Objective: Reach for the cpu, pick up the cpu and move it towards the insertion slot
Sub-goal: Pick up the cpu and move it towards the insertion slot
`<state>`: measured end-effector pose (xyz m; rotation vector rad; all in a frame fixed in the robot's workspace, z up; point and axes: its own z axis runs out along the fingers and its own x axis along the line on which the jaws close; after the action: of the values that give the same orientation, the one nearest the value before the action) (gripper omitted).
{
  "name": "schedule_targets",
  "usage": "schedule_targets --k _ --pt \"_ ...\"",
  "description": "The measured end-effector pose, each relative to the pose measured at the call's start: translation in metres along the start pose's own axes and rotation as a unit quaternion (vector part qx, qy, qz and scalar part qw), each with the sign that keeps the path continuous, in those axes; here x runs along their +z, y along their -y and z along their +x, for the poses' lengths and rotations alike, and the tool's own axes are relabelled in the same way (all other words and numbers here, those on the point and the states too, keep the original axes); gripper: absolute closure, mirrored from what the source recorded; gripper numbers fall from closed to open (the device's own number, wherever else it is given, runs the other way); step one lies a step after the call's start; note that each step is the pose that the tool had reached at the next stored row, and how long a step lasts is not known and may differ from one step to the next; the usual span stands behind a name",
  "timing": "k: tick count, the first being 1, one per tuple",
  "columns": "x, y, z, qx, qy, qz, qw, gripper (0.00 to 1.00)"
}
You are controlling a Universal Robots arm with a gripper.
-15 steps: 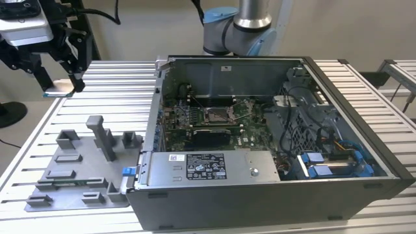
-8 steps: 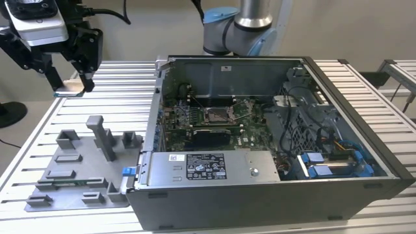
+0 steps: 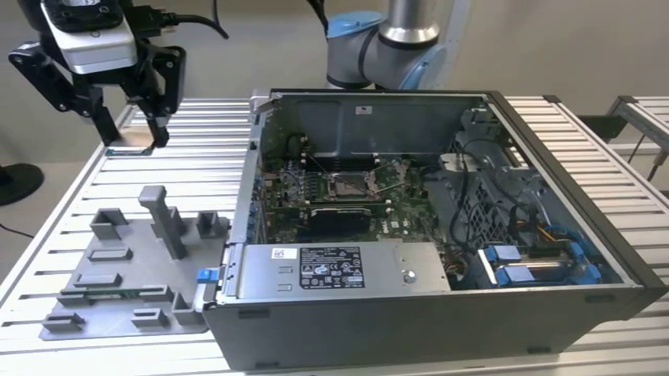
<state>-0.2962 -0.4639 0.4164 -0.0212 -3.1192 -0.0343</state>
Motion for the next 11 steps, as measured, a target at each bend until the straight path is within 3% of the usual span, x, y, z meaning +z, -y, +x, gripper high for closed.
schedule_targets --k 11 --pt "-0.0005 -0.0004 -0.0258 0.000 -0.0003 0.0000 1.00000 1.00"
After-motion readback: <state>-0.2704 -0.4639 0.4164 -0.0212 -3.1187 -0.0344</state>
